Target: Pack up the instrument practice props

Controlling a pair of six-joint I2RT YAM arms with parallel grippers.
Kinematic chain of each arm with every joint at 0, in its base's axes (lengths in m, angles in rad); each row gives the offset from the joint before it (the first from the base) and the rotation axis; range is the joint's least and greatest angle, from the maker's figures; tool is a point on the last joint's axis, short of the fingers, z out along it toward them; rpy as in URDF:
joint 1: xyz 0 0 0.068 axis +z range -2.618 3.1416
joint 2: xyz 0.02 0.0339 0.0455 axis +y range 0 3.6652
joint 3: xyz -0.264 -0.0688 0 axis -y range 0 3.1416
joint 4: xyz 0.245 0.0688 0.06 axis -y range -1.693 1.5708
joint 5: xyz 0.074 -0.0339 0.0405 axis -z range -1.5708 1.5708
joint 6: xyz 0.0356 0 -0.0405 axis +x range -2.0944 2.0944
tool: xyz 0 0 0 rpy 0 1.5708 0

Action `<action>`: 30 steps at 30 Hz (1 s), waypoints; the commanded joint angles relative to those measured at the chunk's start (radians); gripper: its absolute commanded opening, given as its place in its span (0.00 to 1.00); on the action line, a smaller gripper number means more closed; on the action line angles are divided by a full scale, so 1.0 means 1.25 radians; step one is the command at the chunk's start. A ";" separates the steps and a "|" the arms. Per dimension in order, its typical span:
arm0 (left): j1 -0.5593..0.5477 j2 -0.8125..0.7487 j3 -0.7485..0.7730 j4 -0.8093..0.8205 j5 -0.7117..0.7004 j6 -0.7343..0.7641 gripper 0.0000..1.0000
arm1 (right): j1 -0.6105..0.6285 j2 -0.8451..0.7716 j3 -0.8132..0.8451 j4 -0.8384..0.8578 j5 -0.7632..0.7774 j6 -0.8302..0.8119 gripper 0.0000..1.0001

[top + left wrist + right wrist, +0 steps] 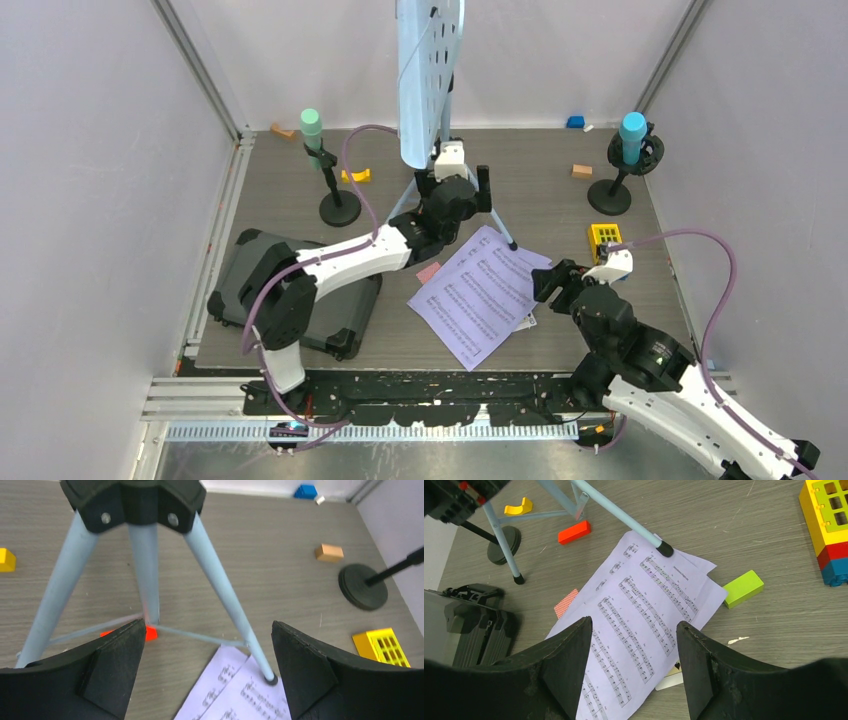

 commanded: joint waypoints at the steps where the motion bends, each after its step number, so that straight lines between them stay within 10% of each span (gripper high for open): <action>1: -0.004 0.037 0.078 0.041 -0.143 0.002 1.00 | -0.001 -0.017 0.023 -0.009 0.030 0.012 0.68; 24: 0.007 0.330 0.389 0.058 -0.389 0.189 1.00 | -0.001 -0.048 0.027 -0.052 0.049 0.012 0.68; 30: 0.052 0.318 0.391 -0.091 -0.317 0.005 0.91 | -0.001 -0.062 0.029 -0.067 0.057 0.010 0.68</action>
